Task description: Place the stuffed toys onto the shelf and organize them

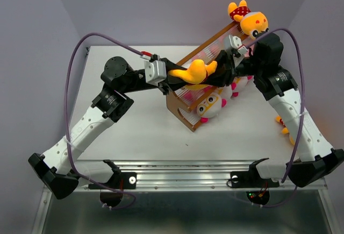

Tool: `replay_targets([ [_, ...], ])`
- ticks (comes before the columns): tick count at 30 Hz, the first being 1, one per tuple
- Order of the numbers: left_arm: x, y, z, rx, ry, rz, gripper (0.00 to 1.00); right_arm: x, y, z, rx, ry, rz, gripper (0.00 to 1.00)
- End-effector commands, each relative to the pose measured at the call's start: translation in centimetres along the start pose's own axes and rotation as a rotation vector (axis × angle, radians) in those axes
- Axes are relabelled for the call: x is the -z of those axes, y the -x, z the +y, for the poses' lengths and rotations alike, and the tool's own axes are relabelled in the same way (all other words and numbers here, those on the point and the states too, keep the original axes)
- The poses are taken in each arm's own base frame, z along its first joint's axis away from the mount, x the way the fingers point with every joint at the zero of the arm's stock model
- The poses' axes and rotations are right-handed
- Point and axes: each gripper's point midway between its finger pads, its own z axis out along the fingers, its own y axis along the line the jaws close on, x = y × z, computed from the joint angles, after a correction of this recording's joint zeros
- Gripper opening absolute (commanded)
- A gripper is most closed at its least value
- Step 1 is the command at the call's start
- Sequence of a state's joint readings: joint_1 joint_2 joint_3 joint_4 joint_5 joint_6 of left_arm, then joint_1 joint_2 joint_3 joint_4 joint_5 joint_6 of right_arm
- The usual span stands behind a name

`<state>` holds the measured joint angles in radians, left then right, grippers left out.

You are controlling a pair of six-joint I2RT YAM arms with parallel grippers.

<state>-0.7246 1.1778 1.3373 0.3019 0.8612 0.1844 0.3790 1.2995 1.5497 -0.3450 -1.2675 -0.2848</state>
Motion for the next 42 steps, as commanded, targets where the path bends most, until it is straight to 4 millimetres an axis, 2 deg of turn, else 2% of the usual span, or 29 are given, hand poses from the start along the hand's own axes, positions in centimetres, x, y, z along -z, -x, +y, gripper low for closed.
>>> replay_targets([
  [1, 0.7, 5.9, 0.4, -0.117, 0.058, -0.144, 0.00, -0.1, 0.9, 0.2, 0.077, -0.047, 0.020, 0.17],
  [2, 0.8, 6.0, 0.6, -0.110, 0.075, -0.147, 0.00, 0.0, 0.8, -0.2, 0.089, -0.074, 0.032, 0.13],
  [3, 1.1, 6.1, 0.9, -0.106, 0.108, -0.154, 0.00, 0.2, 0.7, -0.7, 0.100, -0.106, 0.043, 0.03],
  [4, 1.3, 6.2, 1.1, -0.086, 0.130, -0.160, 0.01, 0.5, 0.6, -1.9, 0.109, -0.178, 0.063, 0.01],
  [6, 2.0, 6.2, 2.4, -0.041, 0.238, -0.177, 0.11, 1.2, 1.1, -3.1, 0.121, -0.275, 0.077, 0.00],
  [7, 2.4, 6.2, 2.8, 0.013, 0.281, -0.187, 0.26, 2.1, 1.3, -5.2, 0.131, -0.403, 0.089, 0.01],
  [10, 4.1, 6.6, 4.8, 0.156, 0.459, -0.232, 0.63, 4.7, 2.6, -8.1, 0.144, -0.641, 0.110, 0.01],
  [13, 5.7, 7.2, 6.5, 0.251, 0.596, -0.265, 0.76, 6.9, 3.3, -10.2, 0.168, -0.814, 0.132, 0.00],
  [17, 6.7, 7.2, 8.0, 0.380, 0.690, -0.275, 0.82, 9.0, 3.5, -12.0, 0.212, -0.956, 0.155, 0.01],
  [21, 6.2, 6.2, 9.0, 0.526, 0.714, -0.257, 0.87, 10.2, 3.1, -13.2, 0.307, -1.027, 0.186, 0.01],
  [24, 5.7, 5.5, 9.3, 0.607, 0.710, -0.267, 0.91, 11.0, 3.4, -13.3, 0.390, -1.058, 0.203, 0.01],
  [26, 5.2, 4.7, 9.7, 0.696, 0.712, -0.285, 0.93, 10.6, 3.2, -13.1, 0.436, -1.045, 0.199, 0.00],
  [28, 4.7, 4.0, 10.2, 0.759, 0.714, -0.299, 0.93, 10.3, 3.9, -12.5, 0.519, -1.033, 0.202, 0.01],
  [29, 4.5, 3.9, 10.4, 0.814, 0.710, -0.318, 0.93, 10.2, 3.2, -12.6, 0.532, -1.035, 0.224, 0.01],
  [31, 3.7, 3.6, 10.8, 0.877, 0.692, -0.337, 0.93, 9.6, 3.6, -12.1, 0.599, -1.025, 0.231, 0.01],
  [32, 3.4, 3.6, 10.9, 0.901, 0.679, -0.347, 0.93, 9.5, 3.0, -12.0, 0.605, -1.025, 0.252, 0.01],
  [33, 2.7, 3.8, 11.0, 0.944, 0.651, -0.358, 0.93, 8.9, 3.8, -11.8, 0.652, -1.019, 0.235, 0.00],
  [38, 0.7, 2.9, 11.5, 1.035, 0.588, -0.338, 0.94, 7.7, 4.3, -10.9, 0.756, -1.017, 0.226, 0.01],
  [39, 0.4, 2.5, 11.4, 1.045, 0.580, -0.324, 0.94, 7.8, 3.9, -11.1, 0.776, -1.021, 0.242, 0.01],
  [42, -0.3, 1.3, 11.4, 1.067, 0.567, -0.274, 0.93, 7.6, 4.4, -10.9, 0.817, -1.038, 0.233, 0.01],
])
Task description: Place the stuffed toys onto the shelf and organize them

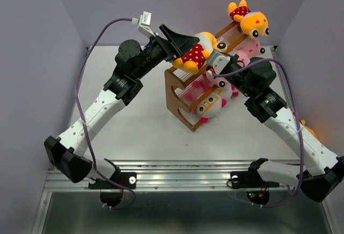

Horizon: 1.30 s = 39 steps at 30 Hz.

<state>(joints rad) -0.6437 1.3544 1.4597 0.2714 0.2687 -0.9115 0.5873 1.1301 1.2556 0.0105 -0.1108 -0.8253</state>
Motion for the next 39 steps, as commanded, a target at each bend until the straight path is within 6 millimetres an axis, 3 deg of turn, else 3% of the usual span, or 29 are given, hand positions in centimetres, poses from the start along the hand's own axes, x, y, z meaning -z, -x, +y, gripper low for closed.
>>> replay_targets([
  [1, 0.5, 1.2, -4.2, 0.004, -0.112, 0.013, 0.93, 0.7, 3.4, -4.4, 0.112, -0.189, -0.103, 0.01],
  [9, 1.0, 0.4, -1.2, -0.095, 0.012, 0.048, 0.94, 1.5, 4.4, -8.2, 0.160, -0.386, -0.123, 0.01],
  [15, 1.4, 1.1, -0.1, -0.110, 0.049, 0.041, 0.95, 2.2, 5.1, -10.6, 0.130, -0.515, -0.143, 0.01],
  [23, 1.2, 1.0, -2.0, -0.051, -0.056, 0.054, 0.91, 1.7, 4.2, -8.0, 0.112, -0.420, -0.155, 0.01],
  [31, 1.2, 1.0, -2.7, -0.035, -0.112, 0.066, 0.63, 1.1, 4.2, -5.3, 0.083, -0.304, -0.180, 0.01],
  [34, 1.1, 1.2, -2.4, -0.039, -0.118, 0.067, 0.11, 1.1, 4.7, -4.1, 0.093, -0.247, -0.203, 0.01],
  [35, 1.1, 1.1, -2.2, -0.039, -0.109, 0.072, 0.00, 1.0, 4.6, -3.8, 0.095, -0.234, -0.204, 0.01],
  [39, 1.6, 2.3, -1.0, -0.151, -0.037, 0.045, 0.00, 1.4, 4.9, -3.3, 0.096, -0.193, -0.208, 0.08],
])
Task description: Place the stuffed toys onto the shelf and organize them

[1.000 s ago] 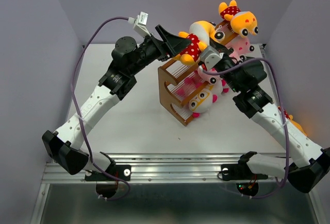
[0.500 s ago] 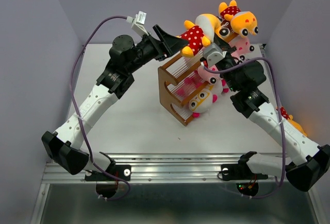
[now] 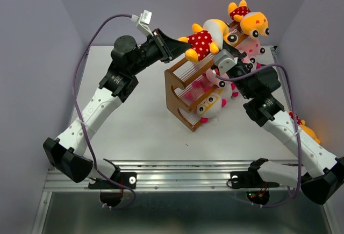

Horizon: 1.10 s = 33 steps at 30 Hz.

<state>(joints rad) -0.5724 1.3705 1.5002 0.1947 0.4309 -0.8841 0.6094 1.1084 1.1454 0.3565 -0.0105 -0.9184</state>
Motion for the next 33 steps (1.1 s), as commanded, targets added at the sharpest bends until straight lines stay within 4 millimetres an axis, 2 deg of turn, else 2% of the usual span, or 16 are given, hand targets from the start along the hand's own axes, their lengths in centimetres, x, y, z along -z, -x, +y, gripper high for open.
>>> replay_targets([
  [1, 1.4, 3.0, -1.8, -0.196, -0.007, -0.074, 0.00, 0.8, 2.6, 0.5, -0.026, 0.063, -0.085, 0.09],
  [3, 2.0, 3.5, -1.4, -0.281, 0.019, -0.085, 0.00, 1.1, 2.8, 0.4, -0.036, 0.075, -0.085, 0.13],
  [5, 3.2, 4.3, -1.1, -0.431, 0.053, -0.094, 0.00, 1.4, 3.0, 0.7, -0.053, 0.106, -0.079, 0.25],
  [7, 4.3, 5.2, -0.7, -0.529, 0.124, -0.105, 0.00, 1.8, 3.4, 0.6, -0.068, 0.135, -0.075, 0.43],
  [8, 4.8, 5.4, -0.1, -0.638, 0.158, -0.083, 0.00, 1.8, 3.7, 0.9, -0.070, 0.160, -0.081, 0.52],
  [9, 5.5, 4.9, 0.9, -0.678, 0.204, -0.032, 0.00, 1.8, 3.8, 1.0, -0.073, 0.178, -0.074, 0.82],
  [10, 6.0, 5.4, 1.0, -0.724, 0.234, -0.030, 0.00, 1.8, 3.9, 1.0, -0.100, 0.188, -0.067, 0.90],
  [12, 7.1, 5.9, 1.3, -0.841, 0.271, -0.003, 0.00, 1.9, 4.6, 1.1, -0.119, 0.216, -0.078, 0.96],
  [15, 8.4, 6.0, 1.0, -0.957, 0.275, 0.012, 0.00, 2.3, 5.7, 2.6, -0.131, 0.325, -0.118, 1.00],
  [16, 9.0, 6.0, 1.0, -1.017, 0.271, 0.026, 0.00, 2.5, 5.3, 4.0, -0.145, 0.393, -0.102, 1.00],
  [17, 9.4, 5.7, 0.6, -1.043, 0.256, 0.038, 0.00, 2.7, 6.5, 4.2, -0.152, 0.437, -0.142, 1.00],
  [18, 9.6, 5.5, 0.7, -1.099, 0.244, 0.060, 0.00, 2.8, 6.0, 5.6, -0.170, 0.500, -0.123, 1.00],
  [22, 10.5, 3.9, 0.5, -1.204, 0.172, 0.133, 0.00, 3.1, 7.7, 6.7, -0.202, 0.626, -0.166, 1.00],
  [23, 10.6, 3.8, 0.6, -1.244, 0.162, 0.146, 0.00, 2.9, 7.8, 7.8, -0.217, 0.682, -0.180, 1.00],
  [28, 11.3, 1.7, -0.8, -1.287, 0.026, 0.196, 0.00, 2.8, 8.4, 8.9, -0.181, 0.771, -0.225, 1.00],
  [33, 11.7, 0.8, -2.2, -1.280, -0.060, 0.187, 0.00, 1.6, 7.0, 8.9, -0.151, 0.741, -0.175, 0.99],
])
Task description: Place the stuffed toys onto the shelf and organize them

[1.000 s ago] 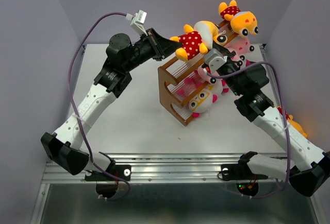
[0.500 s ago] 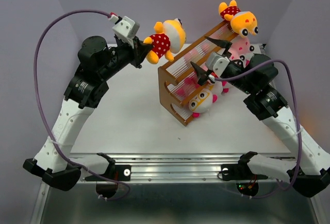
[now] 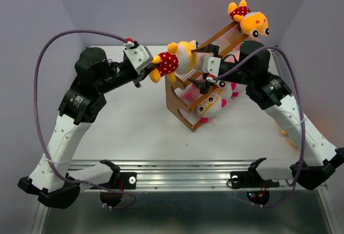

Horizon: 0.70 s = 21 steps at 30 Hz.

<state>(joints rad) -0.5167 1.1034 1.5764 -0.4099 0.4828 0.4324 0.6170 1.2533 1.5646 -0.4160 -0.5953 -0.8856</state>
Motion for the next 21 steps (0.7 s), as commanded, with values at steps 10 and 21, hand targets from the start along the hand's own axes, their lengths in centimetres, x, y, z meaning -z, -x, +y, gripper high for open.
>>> replay_targets([
  [10, 1.4, 4.7, -2.5, -0.060, -0.122, -0.206, 0.00, 0.3, 0.5, -3.4, 0.052, -0.169, 0.010, 0.91],
  [21, 1.0, 5.3, -3.1, -0.008, -0.149, -0.264, 0.00, 0.0, 0.2, -2.0, 0.097, -0.119, -0.009, 0.38],
])
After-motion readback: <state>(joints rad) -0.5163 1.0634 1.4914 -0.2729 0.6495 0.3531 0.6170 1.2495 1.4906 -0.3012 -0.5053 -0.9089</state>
